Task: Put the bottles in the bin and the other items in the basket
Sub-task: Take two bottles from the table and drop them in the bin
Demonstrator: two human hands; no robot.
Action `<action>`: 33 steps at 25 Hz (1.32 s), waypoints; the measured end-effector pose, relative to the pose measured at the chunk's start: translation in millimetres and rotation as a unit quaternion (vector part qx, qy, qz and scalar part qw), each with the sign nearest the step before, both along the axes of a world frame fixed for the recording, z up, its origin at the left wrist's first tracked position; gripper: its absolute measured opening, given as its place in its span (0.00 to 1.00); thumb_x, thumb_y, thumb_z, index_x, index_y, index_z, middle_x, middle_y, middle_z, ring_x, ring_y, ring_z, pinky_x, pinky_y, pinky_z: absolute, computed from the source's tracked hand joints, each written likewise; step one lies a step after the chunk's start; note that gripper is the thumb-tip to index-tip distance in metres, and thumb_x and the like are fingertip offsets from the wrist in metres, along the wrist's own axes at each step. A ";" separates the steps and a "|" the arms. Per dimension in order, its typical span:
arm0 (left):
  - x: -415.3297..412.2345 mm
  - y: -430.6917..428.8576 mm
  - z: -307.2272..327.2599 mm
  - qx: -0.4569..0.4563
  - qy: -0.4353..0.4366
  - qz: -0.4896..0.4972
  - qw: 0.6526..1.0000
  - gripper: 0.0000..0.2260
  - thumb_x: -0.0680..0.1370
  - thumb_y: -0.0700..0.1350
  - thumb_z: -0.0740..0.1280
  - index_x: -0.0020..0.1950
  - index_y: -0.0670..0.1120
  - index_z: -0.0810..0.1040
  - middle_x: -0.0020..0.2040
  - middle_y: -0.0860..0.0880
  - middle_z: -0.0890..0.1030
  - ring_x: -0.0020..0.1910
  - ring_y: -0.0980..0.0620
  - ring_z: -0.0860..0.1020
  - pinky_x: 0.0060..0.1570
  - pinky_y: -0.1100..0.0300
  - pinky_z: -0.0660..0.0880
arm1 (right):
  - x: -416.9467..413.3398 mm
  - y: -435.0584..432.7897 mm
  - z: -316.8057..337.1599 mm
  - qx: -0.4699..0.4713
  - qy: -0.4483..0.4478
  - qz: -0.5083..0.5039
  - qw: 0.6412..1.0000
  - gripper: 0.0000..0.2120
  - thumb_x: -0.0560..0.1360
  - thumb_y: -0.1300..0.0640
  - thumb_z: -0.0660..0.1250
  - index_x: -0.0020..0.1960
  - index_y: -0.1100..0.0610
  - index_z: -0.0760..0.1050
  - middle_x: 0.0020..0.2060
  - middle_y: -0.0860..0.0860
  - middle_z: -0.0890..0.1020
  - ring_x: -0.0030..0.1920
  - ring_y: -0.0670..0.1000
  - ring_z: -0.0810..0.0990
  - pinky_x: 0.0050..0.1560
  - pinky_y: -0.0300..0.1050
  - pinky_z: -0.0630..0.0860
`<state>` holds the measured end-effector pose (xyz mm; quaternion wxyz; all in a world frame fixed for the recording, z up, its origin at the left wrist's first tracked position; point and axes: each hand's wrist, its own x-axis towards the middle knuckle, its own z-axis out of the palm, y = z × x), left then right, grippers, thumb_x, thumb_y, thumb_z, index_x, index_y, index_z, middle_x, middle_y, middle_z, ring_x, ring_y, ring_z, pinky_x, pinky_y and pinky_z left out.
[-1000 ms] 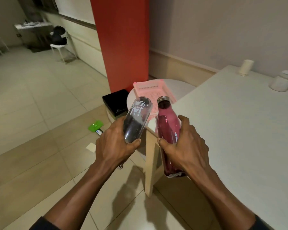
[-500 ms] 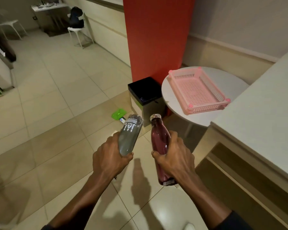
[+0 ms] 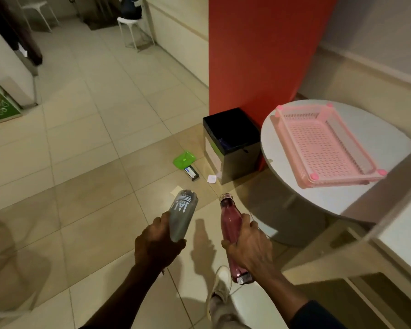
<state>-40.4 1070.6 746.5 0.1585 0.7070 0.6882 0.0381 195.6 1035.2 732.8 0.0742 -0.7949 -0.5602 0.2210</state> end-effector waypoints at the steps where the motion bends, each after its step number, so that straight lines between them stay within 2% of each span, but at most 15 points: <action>1: -3.3 13.3 -4.2 -0.009 0.009 0.000 1.000 0.35 0.69 0.62 0.77 0.72 0.52 0.71 0.57 0.53 0.83 0.49 0.47 0.84 0.46 0.52 0.83 | -0.4 17.7 -3.4 -0.008 0.003 0.003 1.000 0.38 0.68 0.36 0.72 0.68 0.53 0.61 0.54 0.53 0.77 0.49 0.56 0.82 0.47 0.51 0.80; 4: -8.3 65.2 -11.3 -0.030 0.031 0.017 0.999 0.38 0.71 0.66 0.76 0.75 0.52 0.69 0.59 0.54 0.83 0.49 0.52 0.84 0.48 0.55 0.84 | -7.3 79.0 -10.0 -0.017 0.017 0.031 0.999 0.38 0.68 0.36 0.73 0.68 0.53 0.62 0.54 0.52 0.77 0.48 0.54 0.81 0.45 0.47 0.79; 9: -8.1 142.9 -20.9 -0.035 0.047 0.026 0.998 0.41 0.71 0.67 0.76 0.77 0.51 0.68 0.61 0.52 0.83 0.51 0.52 0.84 0.49 0.53 0.84 | -7.6 164.2 -17.8 -0.027 0.024 0.060 0.998 0.38 0.67 0.36 0.75 0.67 0.52 0.63 0.55 0.52 0.78 0.48 0.53 0.81 0.42 0.45 0.74; 15: -10.1 219.4 -43.9 -0.078 0.052 0.022 0.995 0.42 0.68 0.70 0.75 0.76 0.54 0.67 0.60 0.54 0.82 0.51 0.51 0.83 0.49 0.52 0.84 | -5.3 240.6 -39.3 -0.061 0.008 0.048 0.997 0.39 0.67 0.35 0.73 0.68 0.52 0.62 0.56 0.53 0.78 0.52 0.56 0.83 0.50 0.50 0.80; 21: -17.5 328.9 -65.2 -0.089 0.047 -0.058 0.993 0.41 0.69 0.68 0.75 0.77 0.52 0.68 0.61 0.53 0.82 0.51 0.52 0.84 0.49 0.55 0.84 | -9.7 318.2 -51.3 -0.079 0.006 -0.019 0.997 0.38 0.69 0.35 0.73 0.68 0.53 0.61 0.57 0.52 0.78 0.52 0.54 0.82 0.52 0.50 0.81; 26: -4.2 419.3 -53.2 -0.107 0.064 -0.148 0.981 0.35 0.68 0.67 0.75 0.68 0.53 0.70 0.60 0.52 0.82 0.56 0.47 0.84 0.51 0.52 0.82 | -7.5 368.9 -41.6 -0.079 0.007 -0.084 0.993 0.37 0.69 0.35 0.74 0.66 0.53 0.61 0.53 0.52 0.79 0.49 0.54 0.83 0.51 0.50 0.81; 28: 3.4 462.1 -55.3 -0.108 0.080 -0.193 0.972 0.35 0.69 0.68 0.75 0.68 0.53 0.69 0.59 0.52 0.81 0.57 0.46 0.84 0.50 0.52 0.81 | -4.1 394.3 -41.3 -0.075 0.017 -0.122 0.990 0.37 0.69 0.35 0.74 0.67 0.53 0.61 0.53 0.52 0.79 0.48 0.55 0.83 0.50 0.51 0.81; 33: 35.4 517.0 -65.2 -0.111 0.069 -0.226 0.965 0.34 0.68 0.68 0.76 0.66 0.53 0.71 0.57 0.51 0.82 0.55 0.45 0.84 0.51 0.50 0.82 | 16.2 433.2 -45.4 -0.076 0.046 -0.187 0.978 0.35 0.69 0.34 0.73 0.64 0.52 0.63 0.52 0.51 0.79 0.42 0.52 0.78 0.45 0.46 0.74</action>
